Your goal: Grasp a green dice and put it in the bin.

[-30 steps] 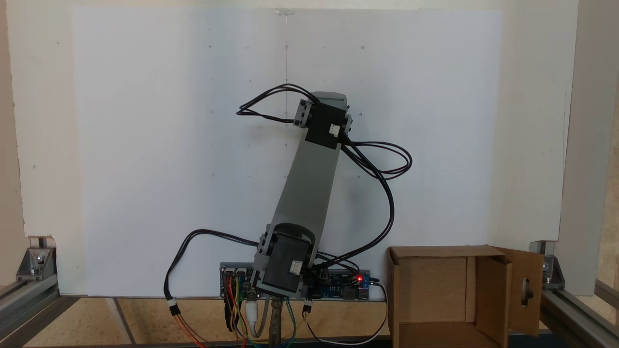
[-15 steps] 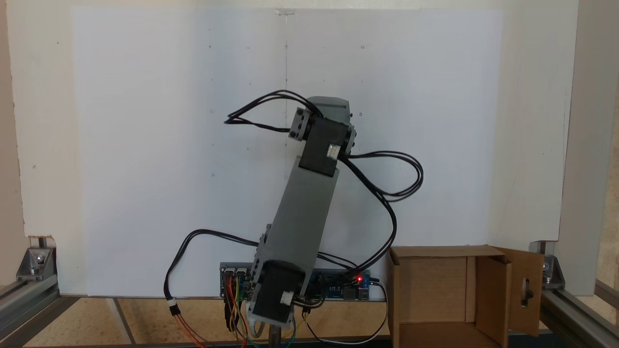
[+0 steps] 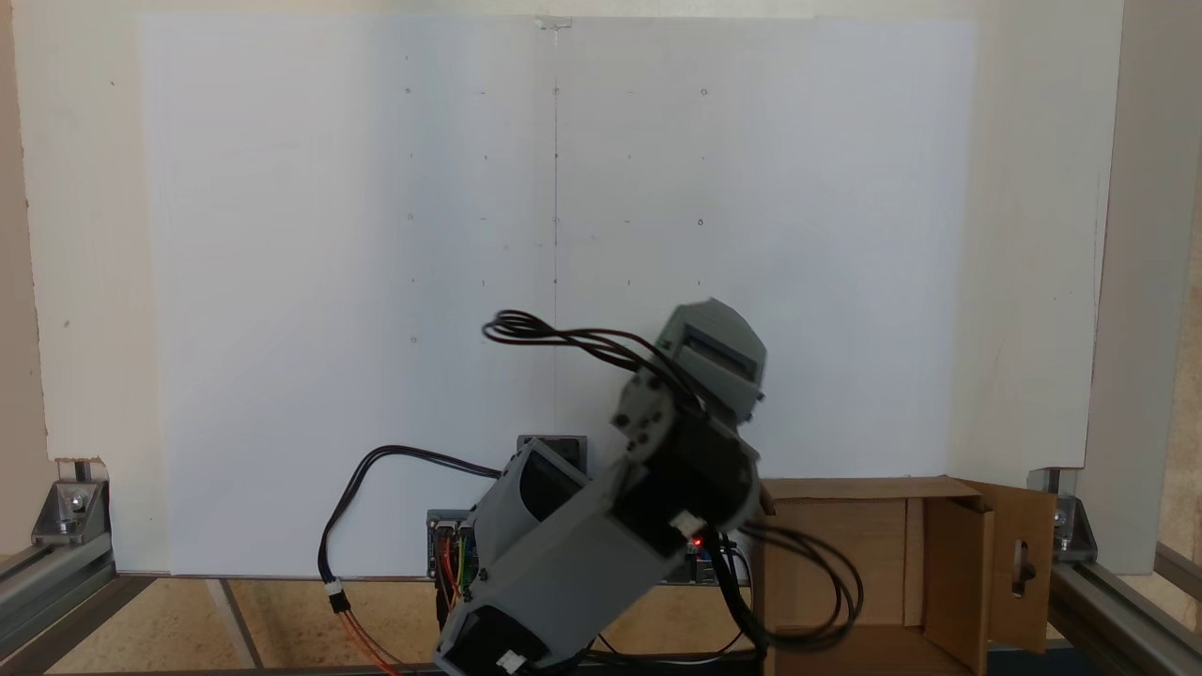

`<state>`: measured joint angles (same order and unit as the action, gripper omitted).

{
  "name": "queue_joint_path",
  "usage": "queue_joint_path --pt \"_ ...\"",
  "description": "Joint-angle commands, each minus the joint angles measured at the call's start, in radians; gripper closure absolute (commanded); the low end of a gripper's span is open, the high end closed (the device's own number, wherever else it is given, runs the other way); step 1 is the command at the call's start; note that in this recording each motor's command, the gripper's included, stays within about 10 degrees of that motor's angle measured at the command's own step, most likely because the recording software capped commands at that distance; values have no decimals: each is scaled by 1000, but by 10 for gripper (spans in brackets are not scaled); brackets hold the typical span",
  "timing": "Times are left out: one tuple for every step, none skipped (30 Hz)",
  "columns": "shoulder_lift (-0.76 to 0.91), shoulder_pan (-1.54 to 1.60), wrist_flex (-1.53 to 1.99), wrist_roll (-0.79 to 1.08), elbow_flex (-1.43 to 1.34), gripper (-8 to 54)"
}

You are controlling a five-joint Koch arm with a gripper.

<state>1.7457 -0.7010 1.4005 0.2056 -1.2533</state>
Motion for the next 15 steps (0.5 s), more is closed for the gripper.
queue_joint_path --pt "28 -161 21 97 51 341" --pt "26 -229 -8 124 51 341" --pt "26 -305 -40 152 51 341" --pt "28 -375 -74 189 51 341" --pt "26 -451 -98 212 54 341" --pt "26 -521 -132 222 54 341" --pt "25 -592 -178 233 54 341" --pt "14 -667 -216 241 52 341" --pt "-8 -739 -242 252 54 341" --pt "-28 -813 -267 253 54 341" --pt "-51 -886 -291 256 54 341" --pt "-78 -943 -313 268 54 341" --pt "-114 -986 -334 287 54 341" --pt "-170 -1039 -385 299 52 341" --pt "-213 -1069 -426 308 52 341"
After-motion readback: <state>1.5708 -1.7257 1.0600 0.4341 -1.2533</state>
